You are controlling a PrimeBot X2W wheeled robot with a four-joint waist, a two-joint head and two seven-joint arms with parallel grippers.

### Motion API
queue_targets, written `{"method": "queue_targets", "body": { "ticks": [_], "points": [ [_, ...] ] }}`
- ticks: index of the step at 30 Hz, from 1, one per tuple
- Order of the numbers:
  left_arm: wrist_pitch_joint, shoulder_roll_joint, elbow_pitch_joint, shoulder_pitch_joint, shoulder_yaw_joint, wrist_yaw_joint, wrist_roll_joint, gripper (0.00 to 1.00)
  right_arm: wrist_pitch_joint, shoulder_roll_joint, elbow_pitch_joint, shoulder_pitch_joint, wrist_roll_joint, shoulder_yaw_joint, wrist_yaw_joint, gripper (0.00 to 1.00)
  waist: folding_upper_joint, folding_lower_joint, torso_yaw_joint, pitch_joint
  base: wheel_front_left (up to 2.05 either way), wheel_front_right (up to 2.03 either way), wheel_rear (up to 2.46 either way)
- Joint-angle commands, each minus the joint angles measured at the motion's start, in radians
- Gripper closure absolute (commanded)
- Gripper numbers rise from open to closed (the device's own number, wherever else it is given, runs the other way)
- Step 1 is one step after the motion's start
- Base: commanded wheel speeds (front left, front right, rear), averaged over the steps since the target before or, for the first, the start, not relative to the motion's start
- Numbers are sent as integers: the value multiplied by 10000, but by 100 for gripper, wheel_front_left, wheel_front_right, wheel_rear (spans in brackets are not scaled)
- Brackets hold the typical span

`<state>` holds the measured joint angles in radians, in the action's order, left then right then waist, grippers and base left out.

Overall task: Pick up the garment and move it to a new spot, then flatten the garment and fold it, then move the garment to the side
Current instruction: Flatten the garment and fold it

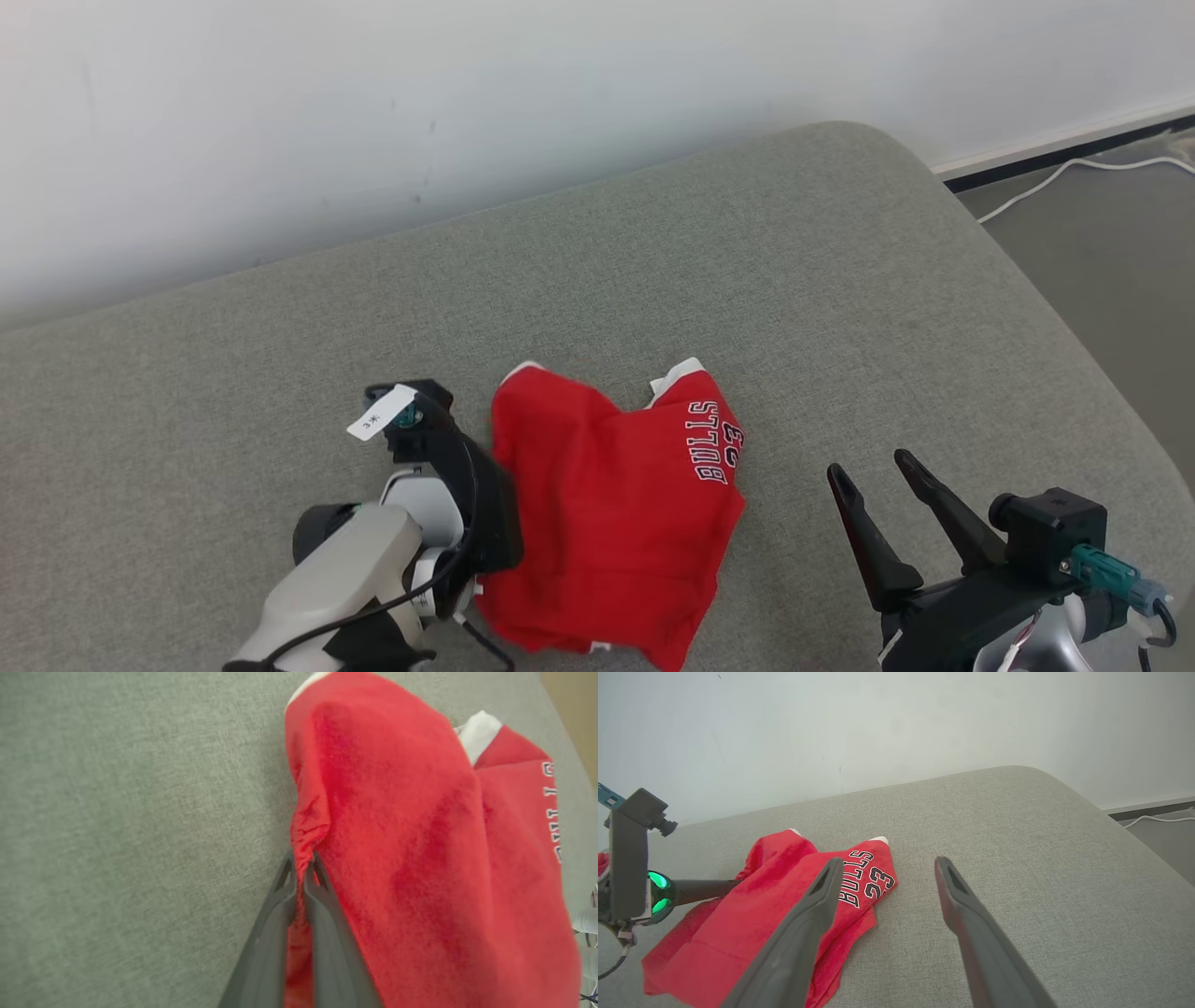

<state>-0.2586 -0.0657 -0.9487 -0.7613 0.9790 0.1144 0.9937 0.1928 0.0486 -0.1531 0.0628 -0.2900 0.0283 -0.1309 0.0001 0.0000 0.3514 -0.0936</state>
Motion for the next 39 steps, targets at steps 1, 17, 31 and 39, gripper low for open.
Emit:
{"method": "queue_targets", "body": {
  "ticks": [1,17,31,39],
  "points": [
    [169,-25,68,-207,-73,-64,19,100,-66,36,28,-96,-101,-42,3,0,-1,0,-11,14,0,0,0],
    [3086,138,1820,-2319,-176,-600,-222,100,10,36,199,86,-75,65,3,0,-1,0,-72,673,0,0,0],
    [3301,-587,2908,-1145,419,35,465,100,-136,33,162,237,-296,-236,3,0,-1,0,-871,608,0,0,0],
    [3355,-1433,3165,626,522,380,750,100,-65,36,154,265,-225,-228,3,0,-1,0,-1494,623,0,0,0]
  ]
}}
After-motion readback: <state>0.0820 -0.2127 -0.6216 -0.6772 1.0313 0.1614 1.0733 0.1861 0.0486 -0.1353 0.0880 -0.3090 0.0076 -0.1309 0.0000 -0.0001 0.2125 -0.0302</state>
